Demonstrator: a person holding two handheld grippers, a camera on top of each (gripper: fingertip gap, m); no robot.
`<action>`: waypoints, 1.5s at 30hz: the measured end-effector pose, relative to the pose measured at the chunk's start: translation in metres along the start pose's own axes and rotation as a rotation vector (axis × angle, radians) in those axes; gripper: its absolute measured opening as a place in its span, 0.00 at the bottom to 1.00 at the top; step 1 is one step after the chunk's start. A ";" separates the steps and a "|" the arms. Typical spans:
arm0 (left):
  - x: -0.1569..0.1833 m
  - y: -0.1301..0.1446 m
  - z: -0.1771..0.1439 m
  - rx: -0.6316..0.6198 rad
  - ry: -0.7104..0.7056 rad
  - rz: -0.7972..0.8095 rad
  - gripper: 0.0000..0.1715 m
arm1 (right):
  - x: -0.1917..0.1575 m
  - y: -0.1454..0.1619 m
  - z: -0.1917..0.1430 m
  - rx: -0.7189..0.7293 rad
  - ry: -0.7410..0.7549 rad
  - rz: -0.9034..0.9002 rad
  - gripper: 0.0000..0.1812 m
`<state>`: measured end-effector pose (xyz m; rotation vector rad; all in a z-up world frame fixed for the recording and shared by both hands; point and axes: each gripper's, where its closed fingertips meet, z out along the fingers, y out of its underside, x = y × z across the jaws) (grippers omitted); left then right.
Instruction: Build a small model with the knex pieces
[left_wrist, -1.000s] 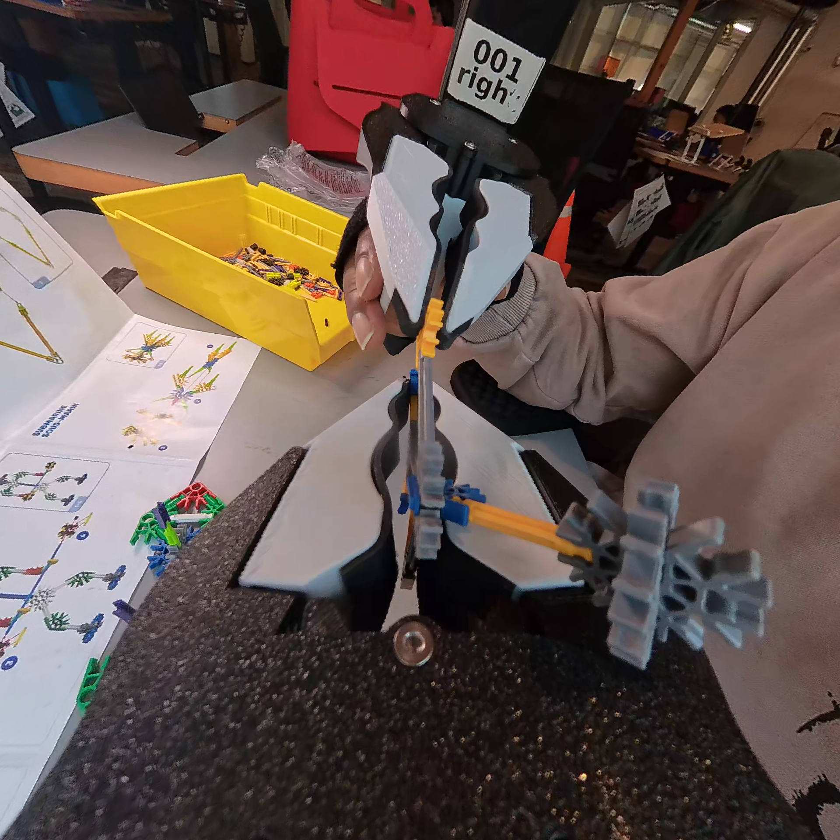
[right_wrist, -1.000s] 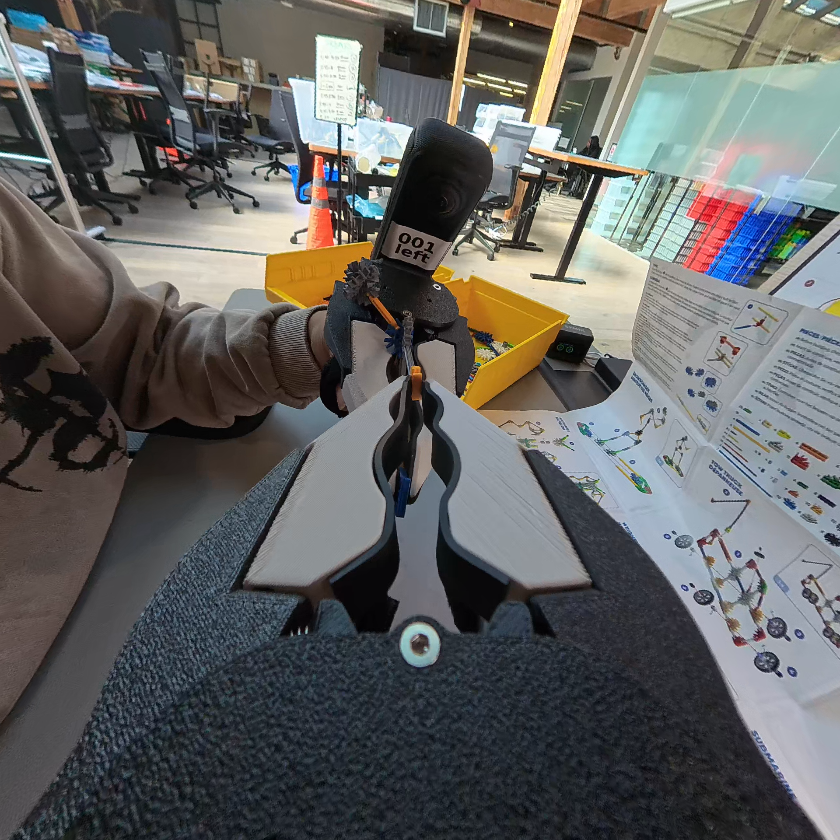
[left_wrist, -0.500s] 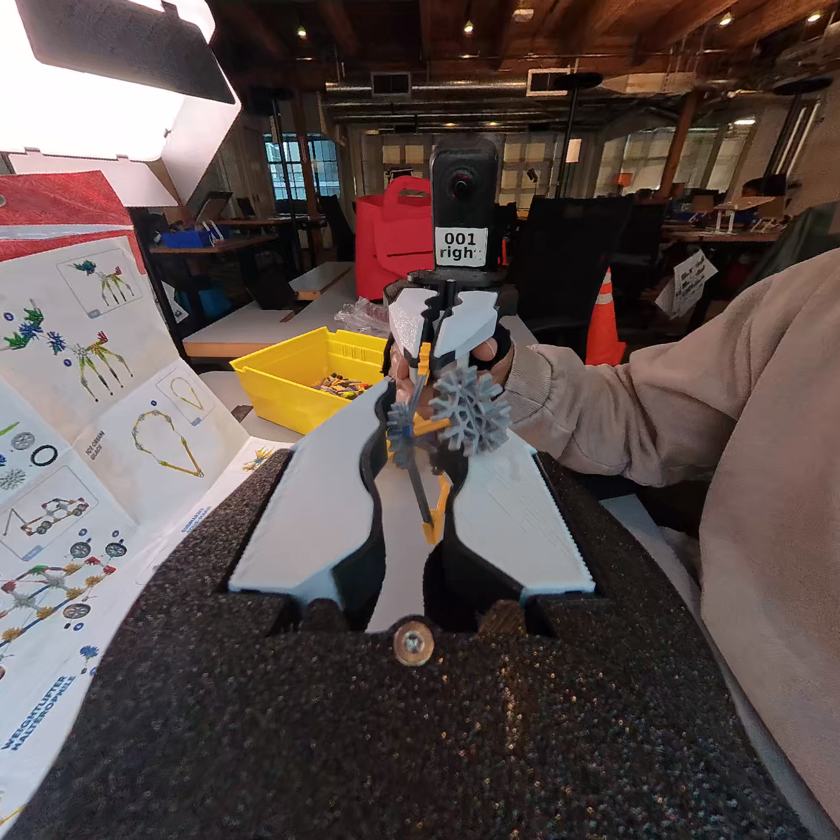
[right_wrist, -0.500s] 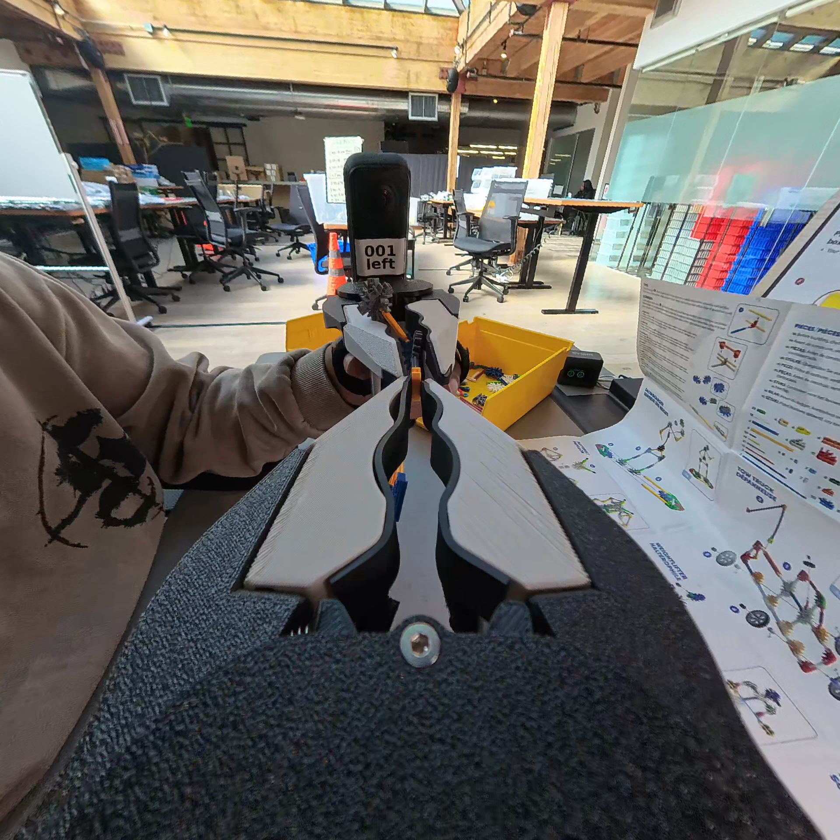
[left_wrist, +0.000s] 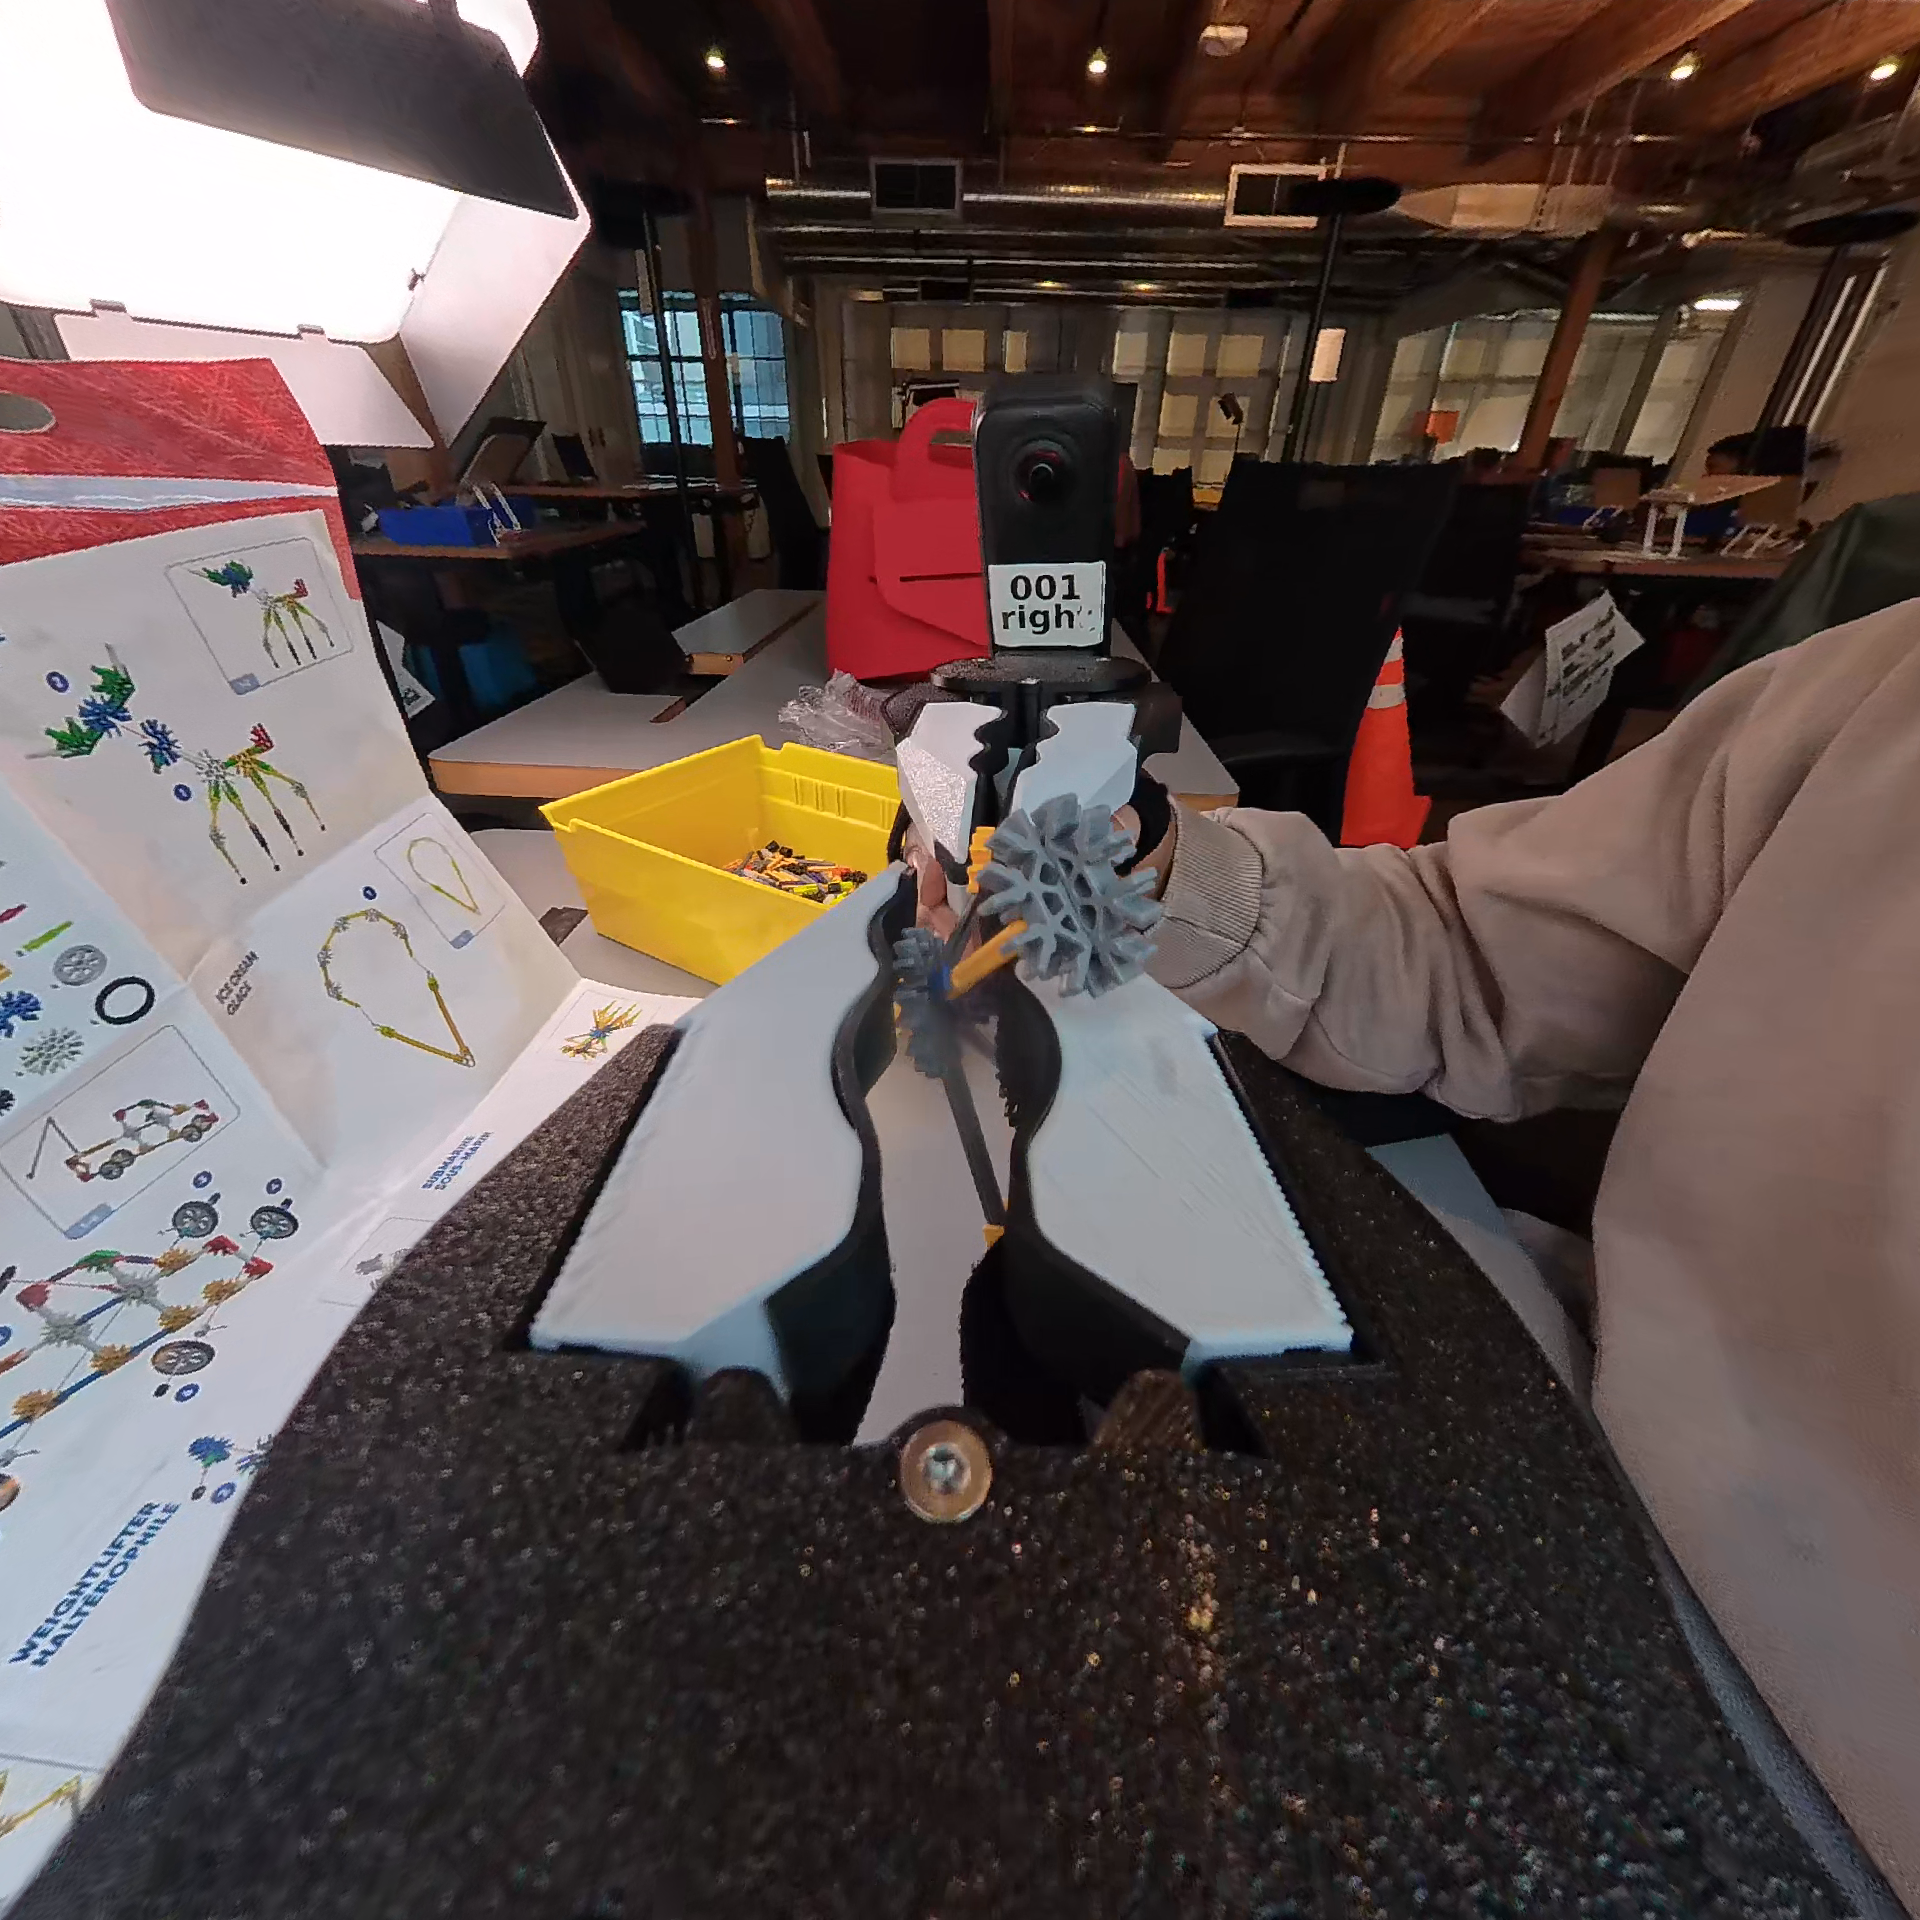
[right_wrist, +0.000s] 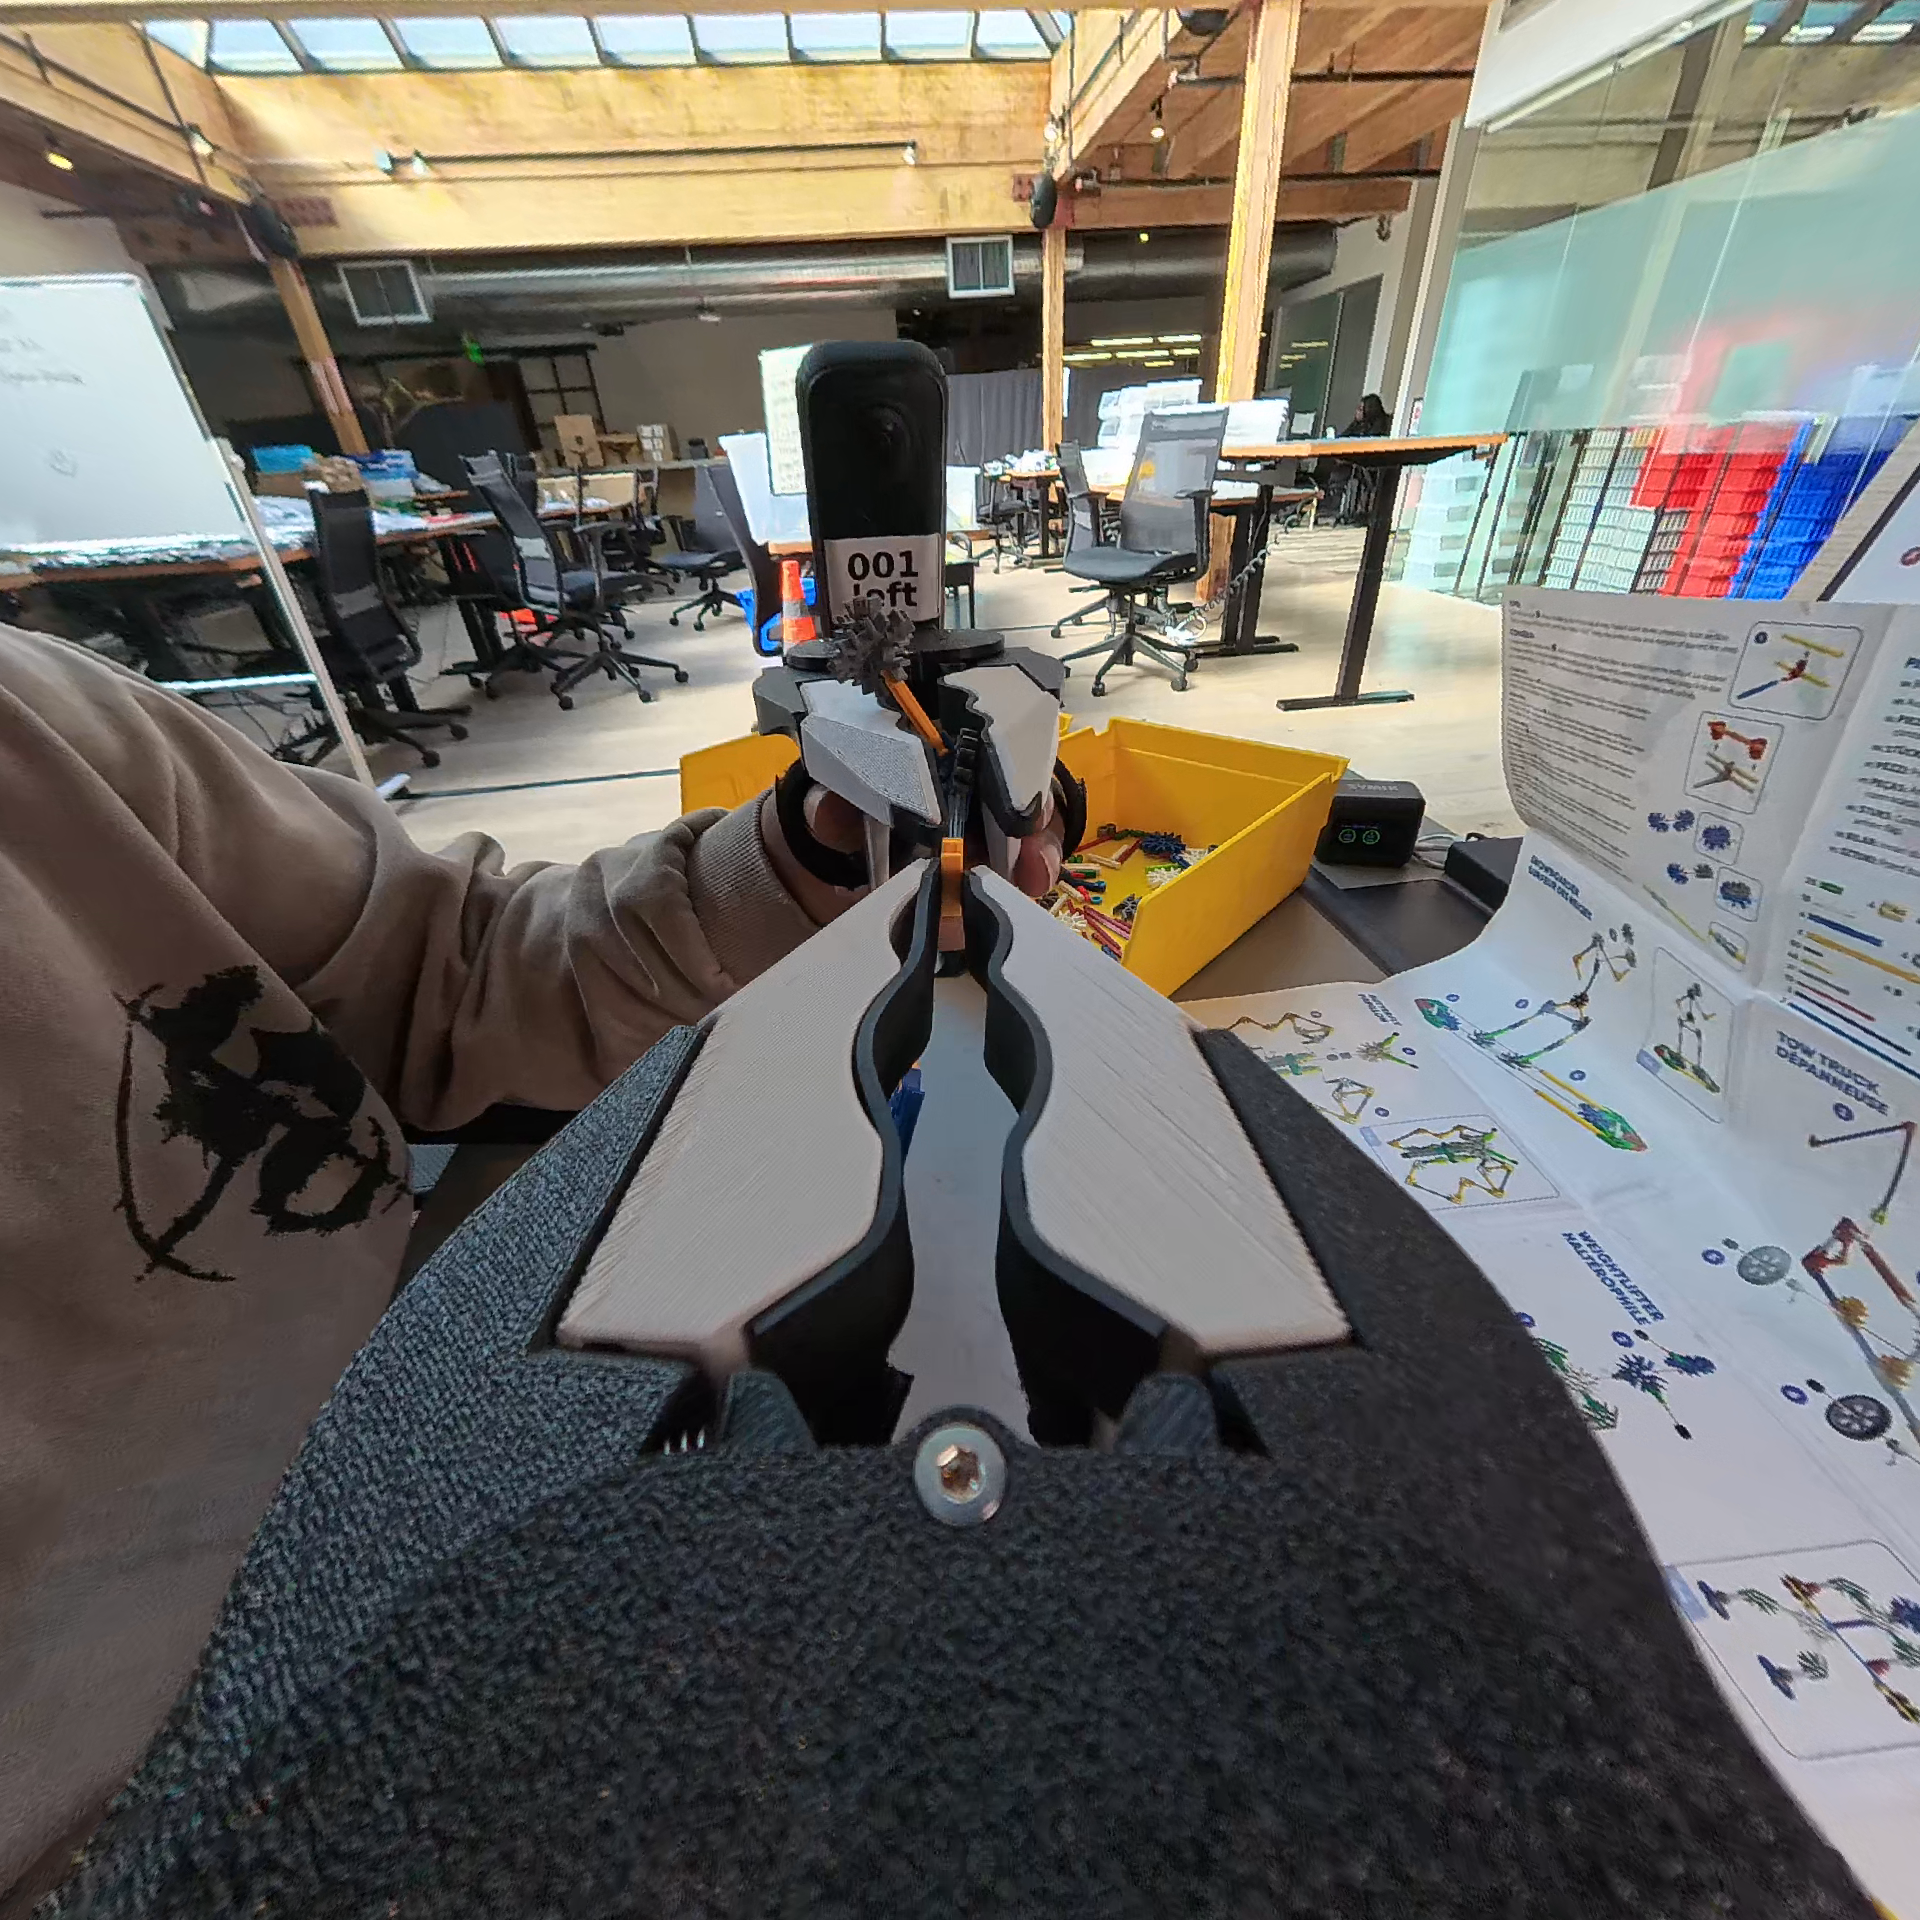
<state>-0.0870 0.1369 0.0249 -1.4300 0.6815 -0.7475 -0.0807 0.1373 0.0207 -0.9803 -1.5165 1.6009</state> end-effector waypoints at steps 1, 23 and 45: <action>-0.001 0.000 0.000 0.005 -0.001 -0.009 0.06 | 0.000 0.000 0.000 0.003 0.002 -0.004 0.01; 0.007 -0.004 -0.001 0.003 0.037 -0.014 0.05 | -0.002 -0.011 -0.002 0.084 -0.002 -0.010 0.01; -0.018 -0.021 0.006 -0.023 -0.585 0.433 0.04 | 0.025 -0.029 -0.007 0.123 0.663 -0.391 0.01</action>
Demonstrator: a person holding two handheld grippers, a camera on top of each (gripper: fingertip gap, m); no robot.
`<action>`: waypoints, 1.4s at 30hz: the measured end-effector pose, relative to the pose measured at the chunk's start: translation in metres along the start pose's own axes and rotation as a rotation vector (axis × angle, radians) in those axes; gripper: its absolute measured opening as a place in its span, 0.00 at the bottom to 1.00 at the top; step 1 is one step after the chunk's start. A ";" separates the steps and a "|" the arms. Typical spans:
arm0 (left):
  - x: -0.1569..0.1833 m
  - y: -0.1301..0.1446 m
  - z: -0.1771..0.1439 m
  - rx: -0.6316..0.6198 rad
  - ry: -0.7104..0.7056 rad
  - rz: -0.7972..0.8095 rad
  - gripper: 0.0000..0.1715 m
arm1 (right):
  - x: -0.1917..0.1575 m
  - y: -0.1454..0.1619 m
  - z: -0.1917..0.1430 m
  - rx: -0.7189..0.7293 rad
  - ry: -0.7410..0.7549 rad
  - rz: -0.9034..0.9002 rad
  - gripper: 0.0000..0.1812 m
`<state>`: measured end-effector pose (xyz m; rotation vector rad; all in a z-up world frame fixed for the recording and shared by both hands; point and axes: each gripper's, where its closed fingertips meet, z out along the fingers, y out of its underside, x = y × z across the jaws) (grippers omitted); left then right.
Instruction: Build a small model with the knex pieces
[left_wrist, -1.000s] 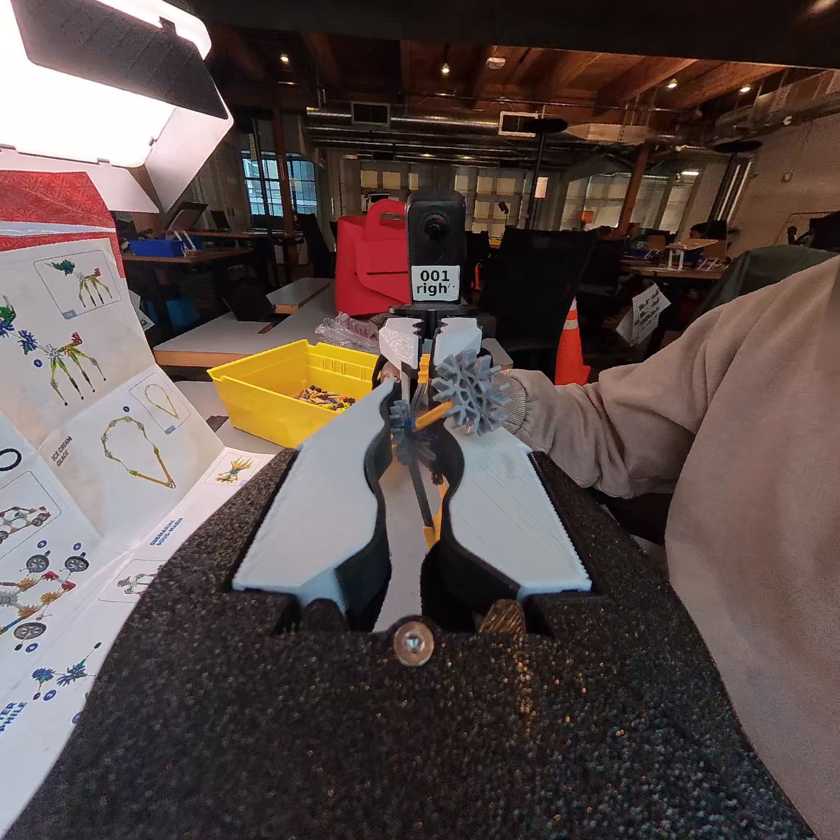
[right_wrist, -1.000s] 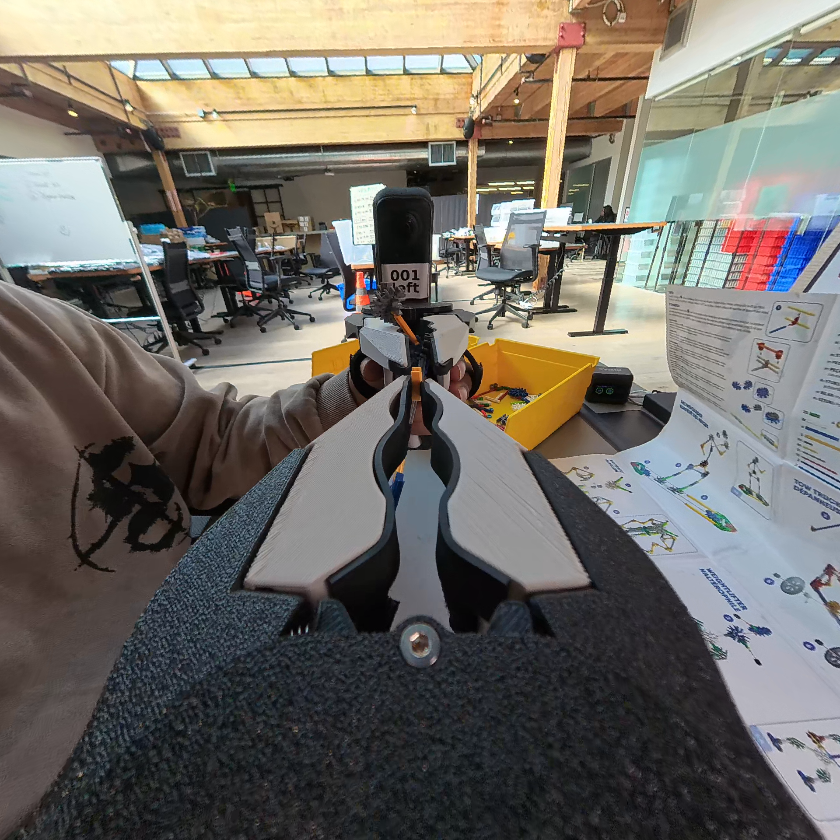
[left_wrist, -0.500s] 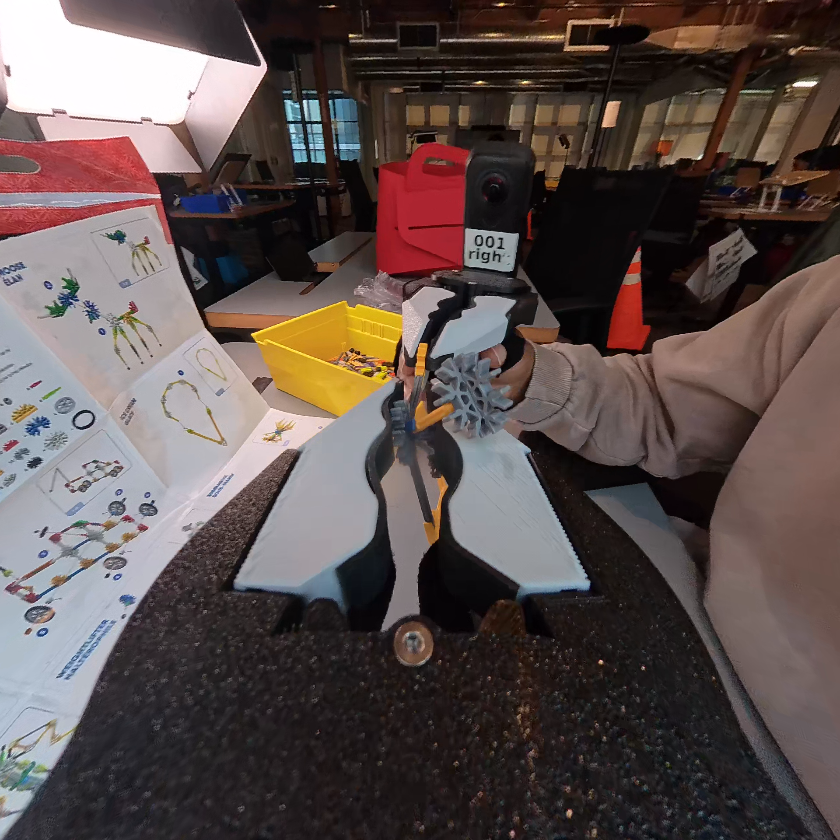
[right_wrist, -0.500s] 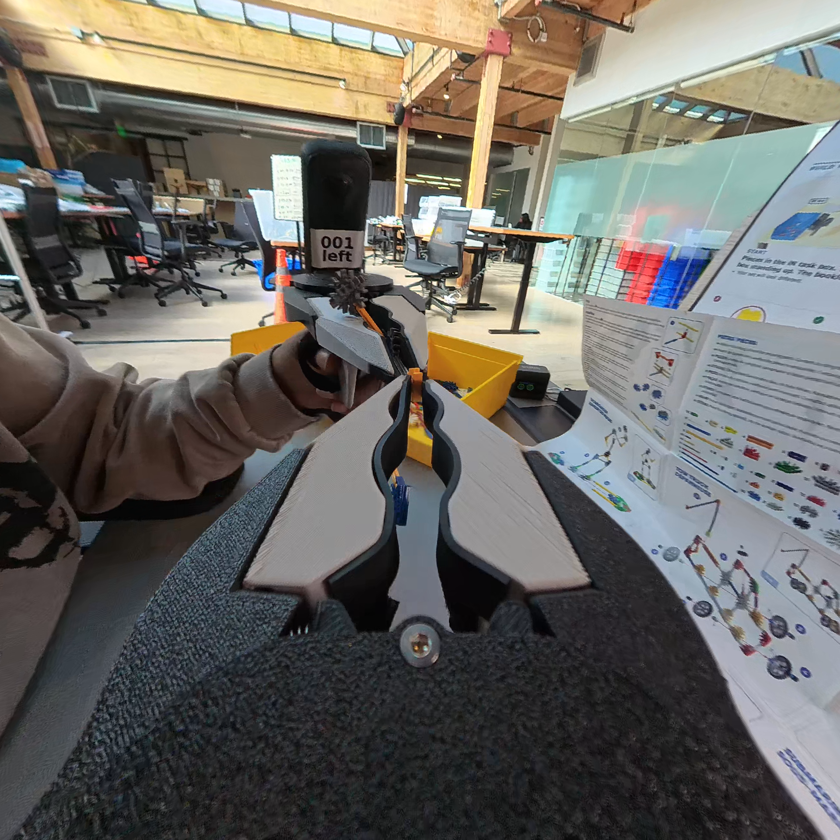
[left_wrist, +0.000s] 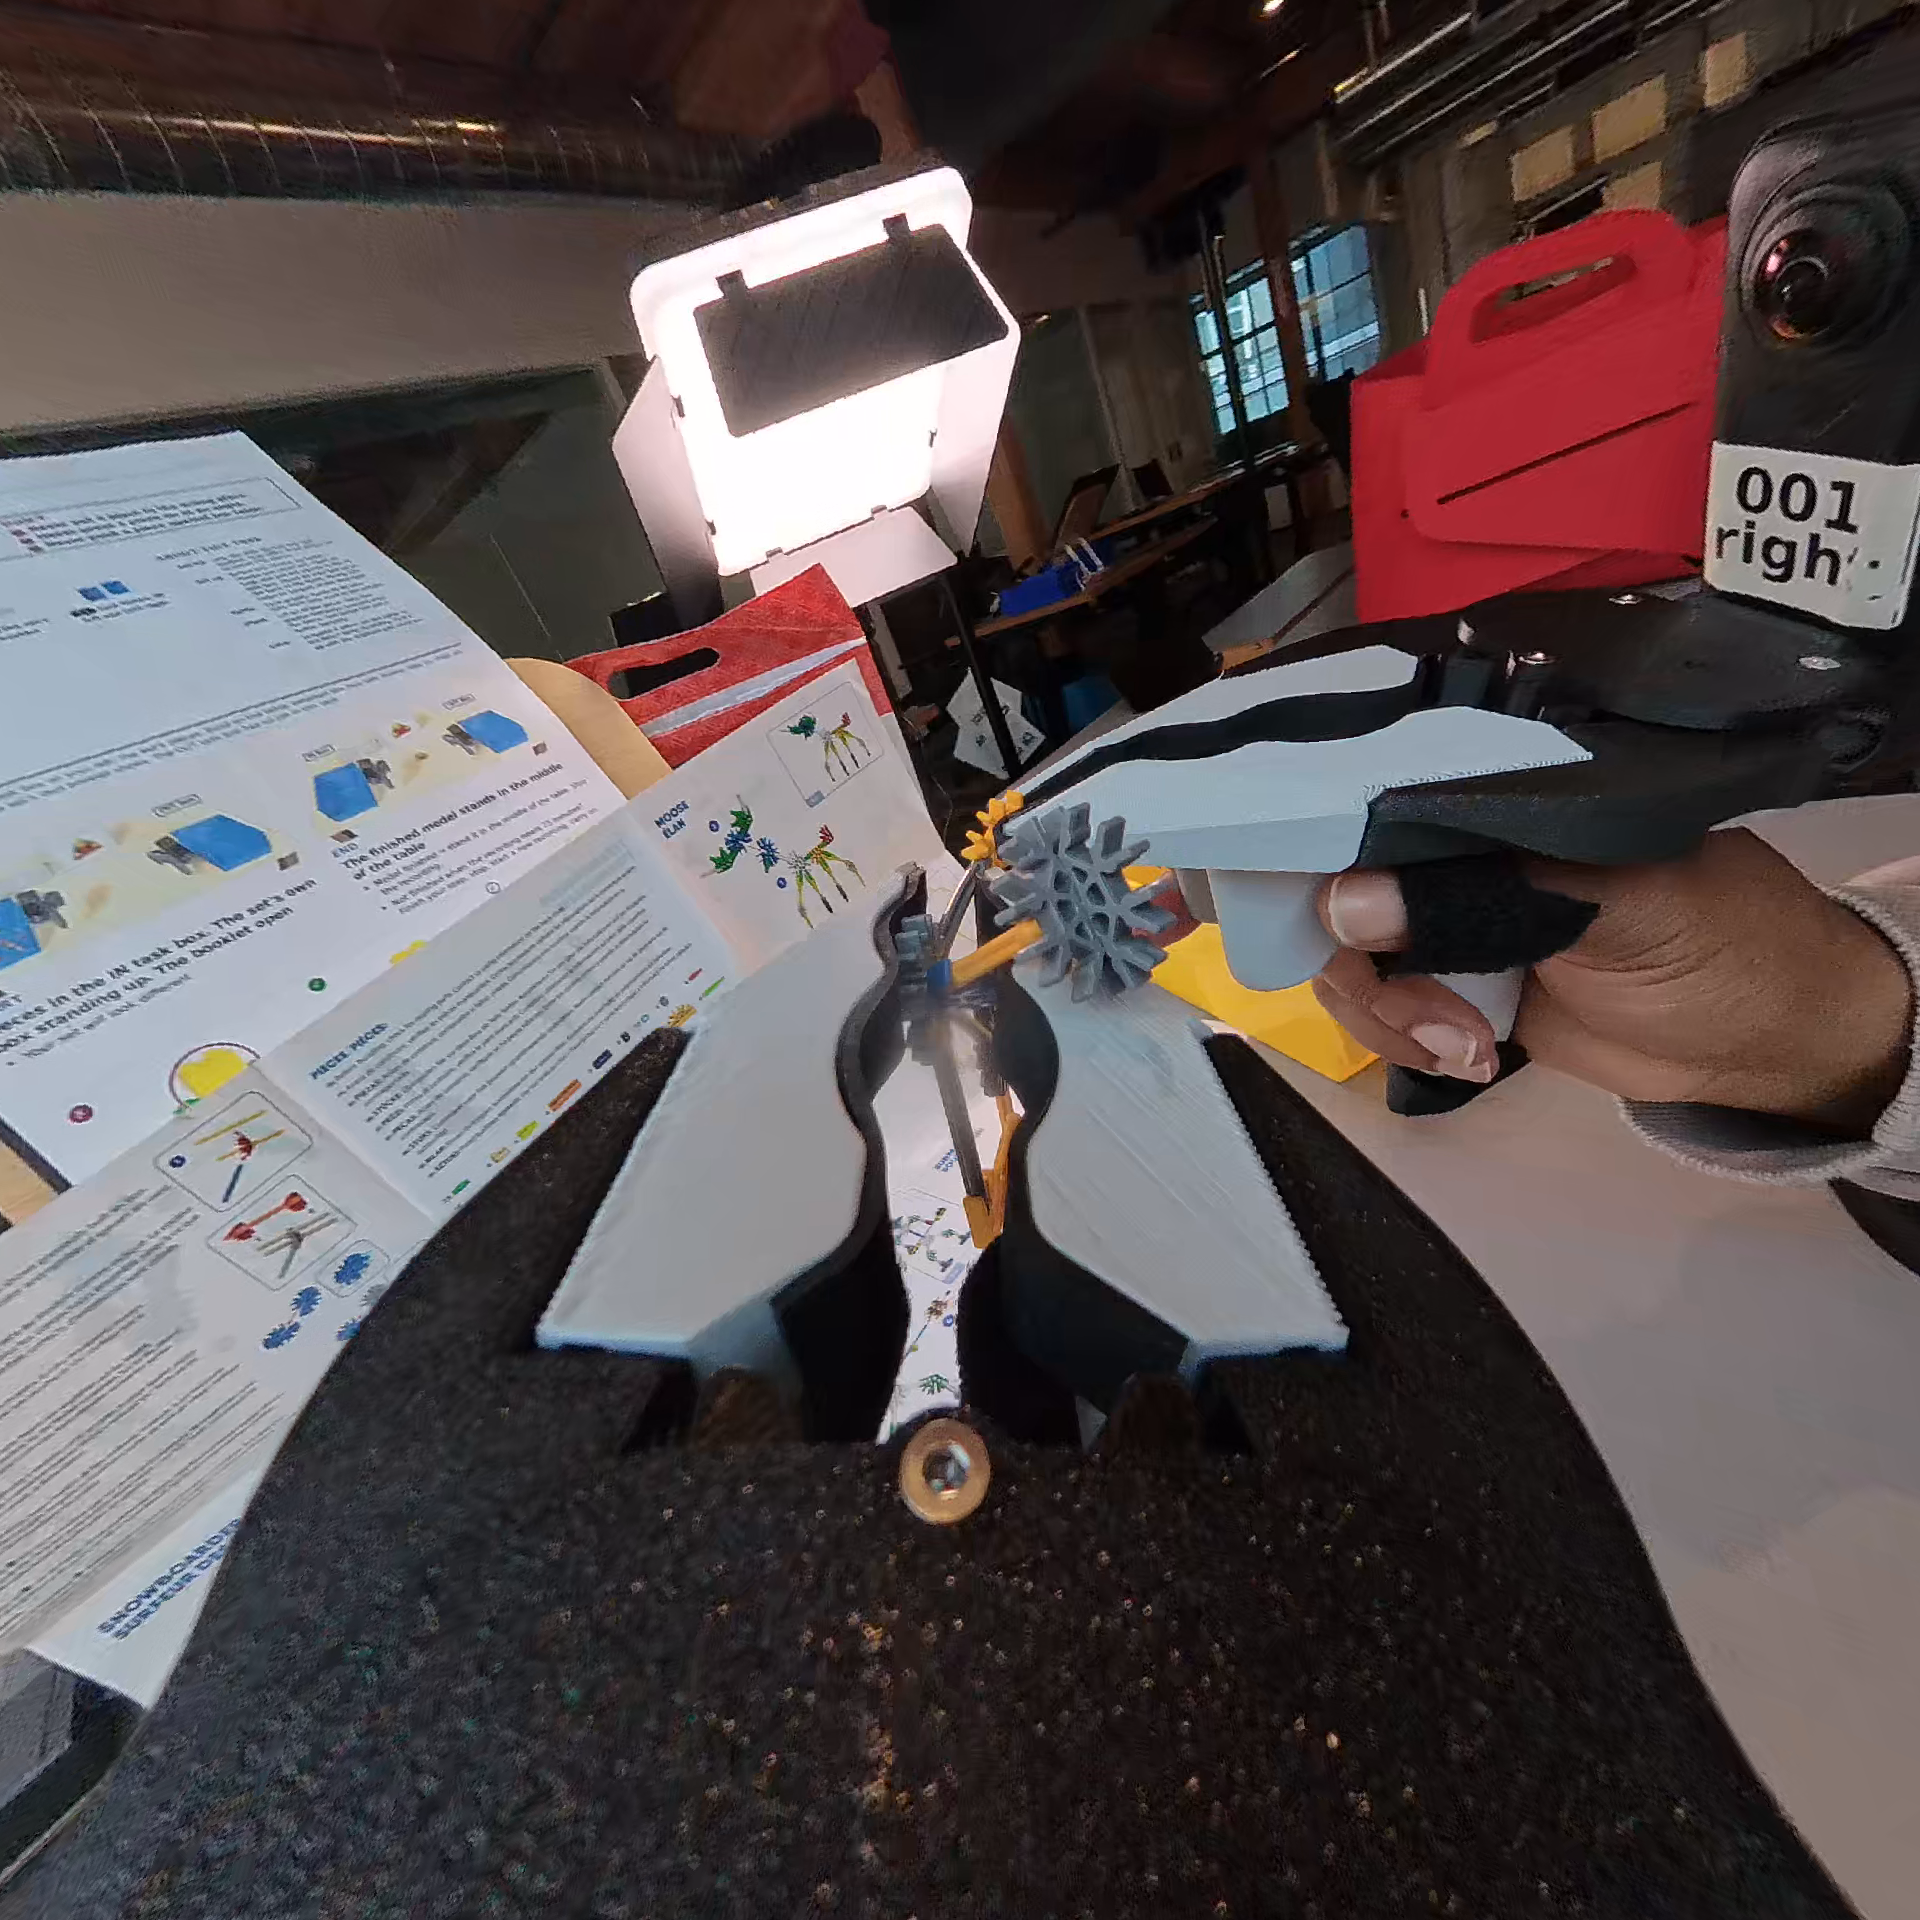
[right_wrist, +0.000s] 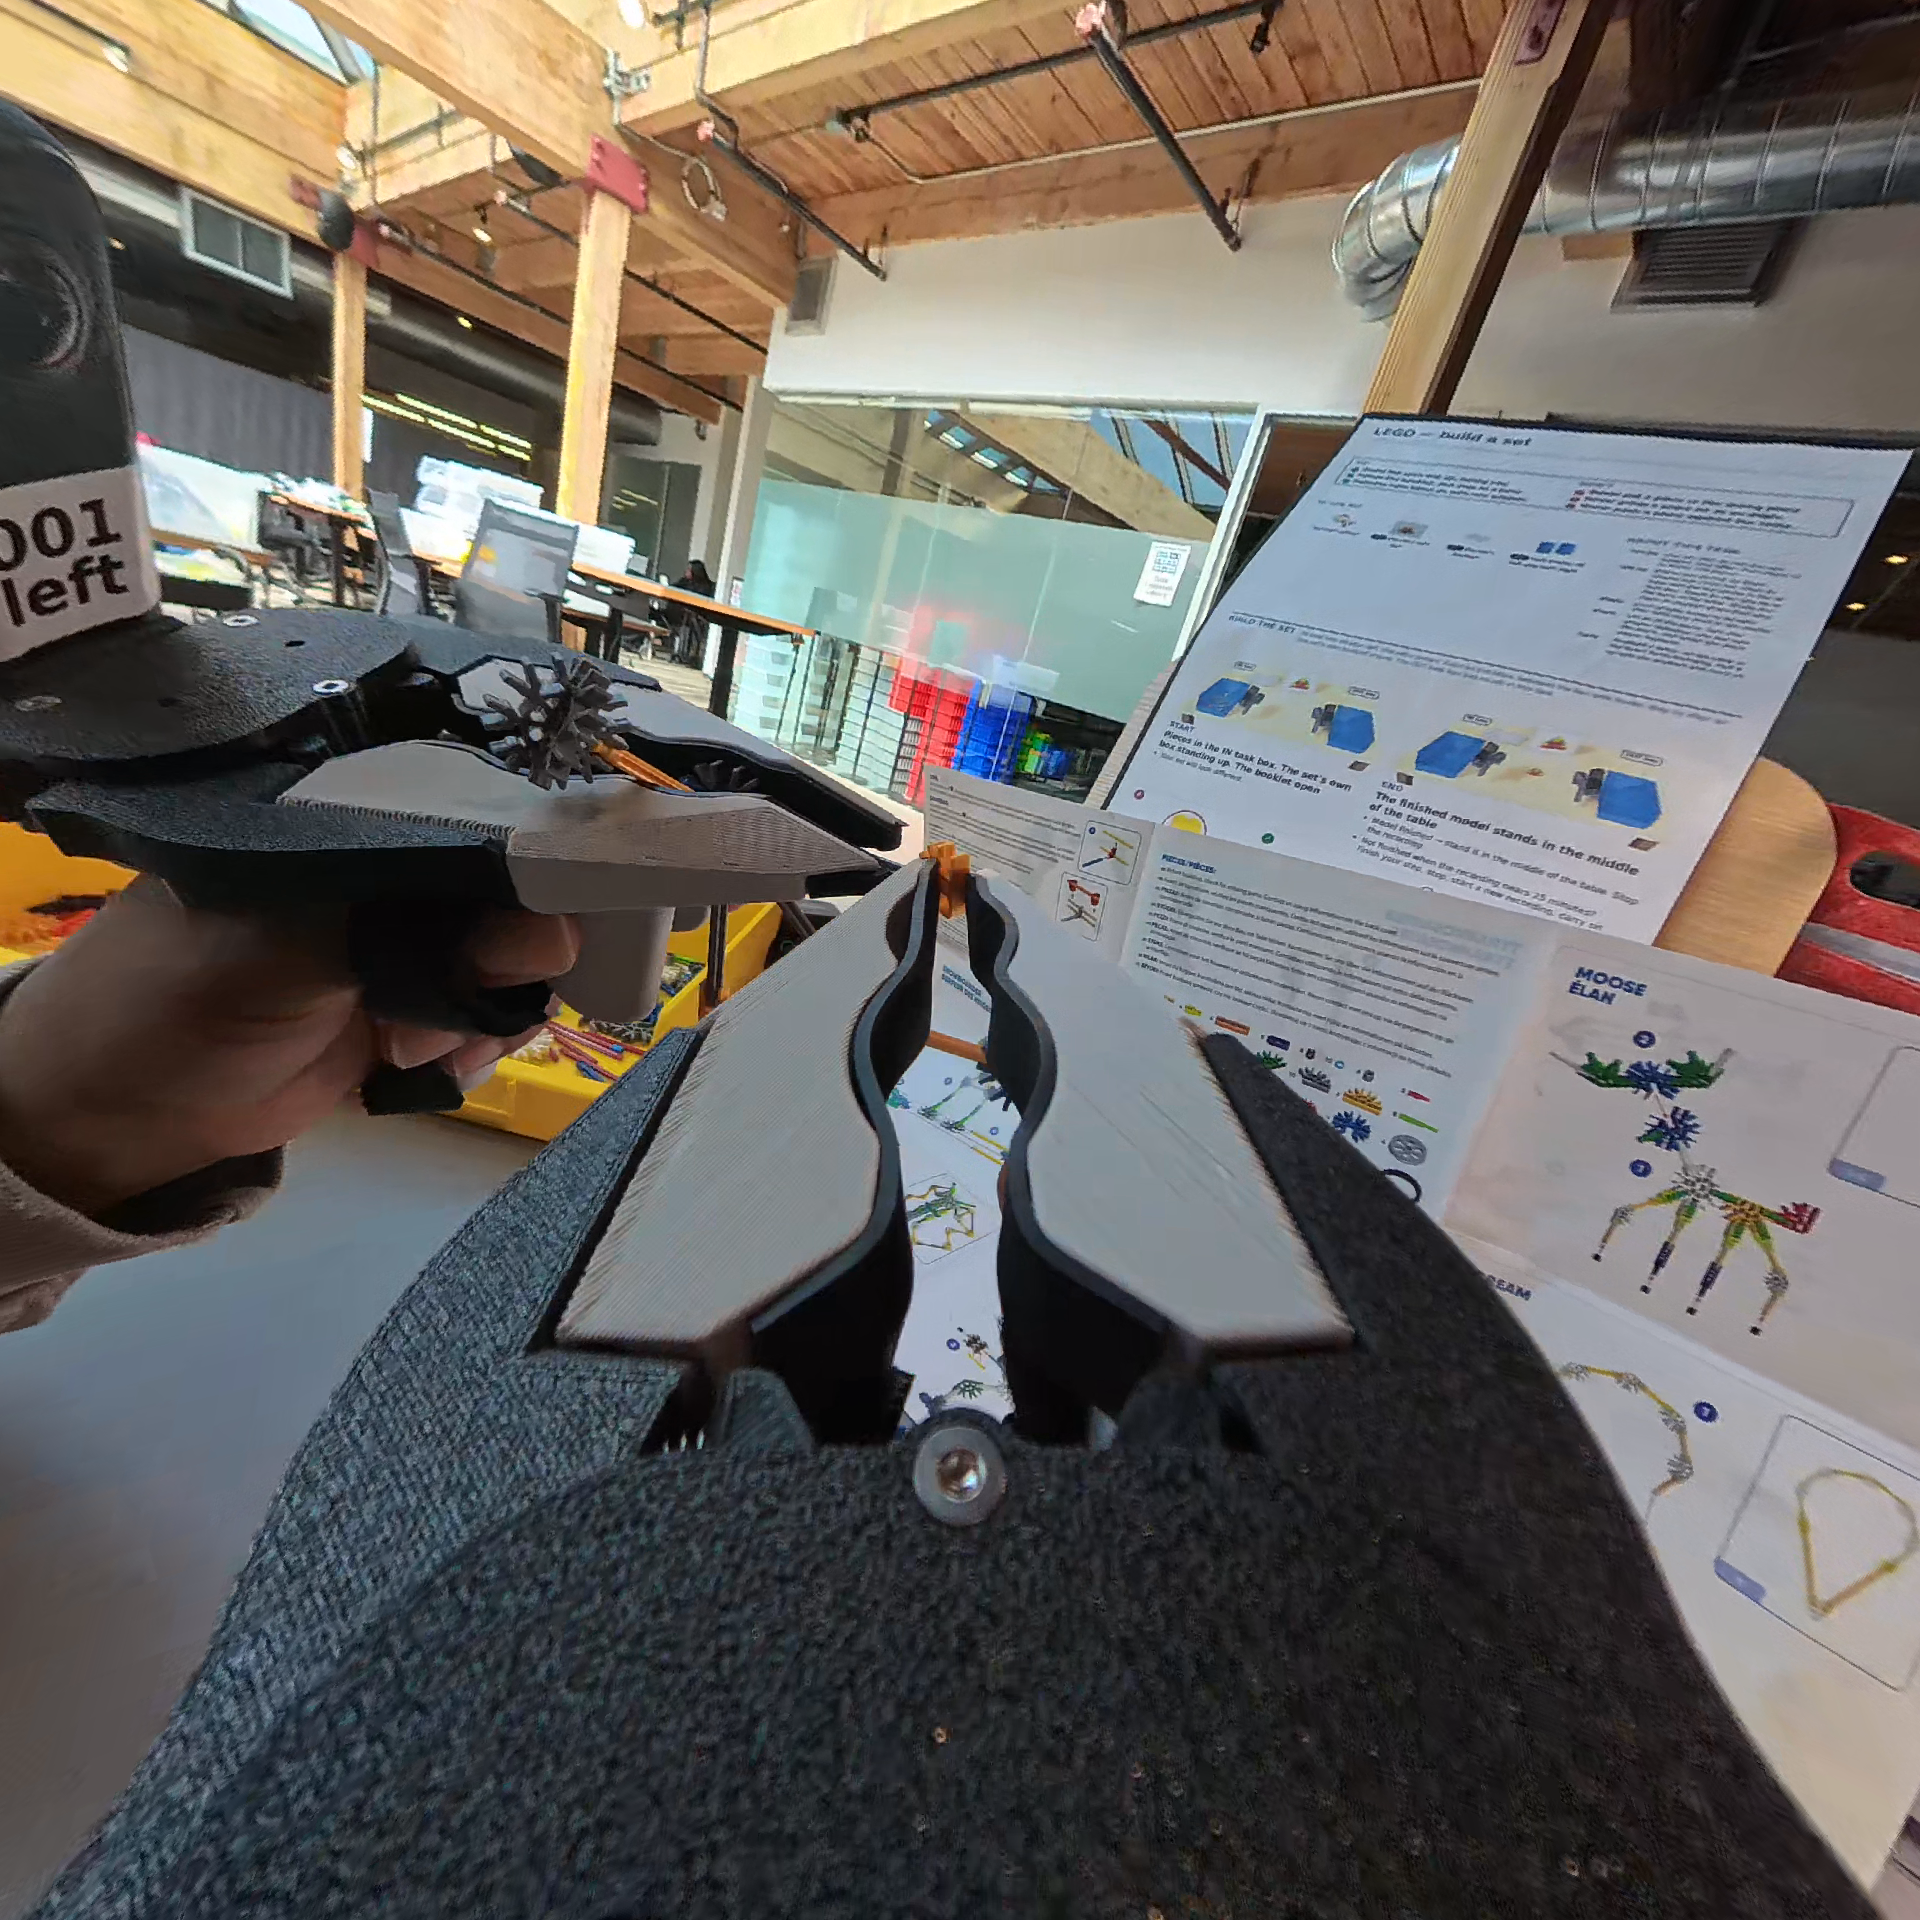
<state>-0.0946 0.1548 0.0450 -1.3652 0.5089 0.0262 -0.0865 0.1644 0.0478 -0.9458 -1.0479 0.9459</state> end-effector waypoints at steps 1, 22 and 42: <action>0.000 0.001 0.001 -0.006 -0.012 0.011 0.04 | 0.000 0.002 0.000 -0.006 0.013 -0.019 0.01; -0.023 0.040 0.001 -0.144 0.105 -0.066 0.04 | 0.101 0.032 -0.016 -0.278 0.176 -0.178 0.01; 0.037 0.052 0.002 -0.232 0.519 -0.432 0.05 | 0.151 0.059 -0.075 -0.608 0.041 -0.223 0.17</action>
